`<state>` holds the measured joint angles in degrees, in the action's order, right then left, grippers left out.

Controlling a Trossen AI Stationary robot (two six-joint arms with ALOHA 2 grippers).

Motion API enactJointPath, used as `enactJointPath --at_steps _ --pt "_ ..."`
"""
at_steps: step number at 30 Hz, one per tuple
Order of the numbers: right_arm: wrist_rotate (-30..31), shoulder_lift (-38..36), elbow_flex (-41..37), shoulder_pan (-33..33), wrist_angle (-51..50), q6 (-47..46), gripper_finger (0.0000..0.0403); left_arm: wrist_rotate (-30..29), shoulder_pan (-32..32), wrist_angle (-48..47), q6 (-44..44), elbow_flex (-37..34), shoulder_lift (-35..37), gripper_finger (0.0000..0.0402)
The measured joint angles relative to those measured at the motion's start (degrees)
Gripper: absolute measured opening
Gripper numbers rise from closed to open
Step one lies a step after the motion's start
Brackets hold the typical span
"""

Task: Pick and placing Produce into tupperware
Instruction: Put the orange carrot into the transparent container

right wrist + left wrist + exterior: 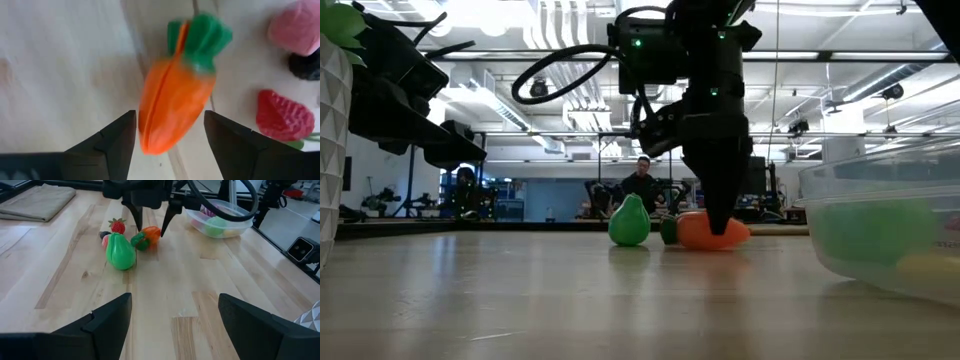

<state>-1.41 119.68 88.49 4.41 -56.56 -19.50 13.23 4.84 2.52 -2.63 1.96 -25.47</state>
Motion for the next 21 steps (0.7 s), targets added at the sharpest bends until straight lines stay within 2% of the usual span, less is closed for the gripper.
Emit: enactJointPath --at_steps 9,21 --pt "0.1 0.0 0.0 0.0 3.3 -1.5 0.0231 0.0 0.0 0.0 0.0 0.0 0.0 0.0283" --pt "1.6 0.2 0.1 0.0 3.5 -4.3 0.0174 0.0 0.0 0.0 0.0 0.0 0.0 0.0283"
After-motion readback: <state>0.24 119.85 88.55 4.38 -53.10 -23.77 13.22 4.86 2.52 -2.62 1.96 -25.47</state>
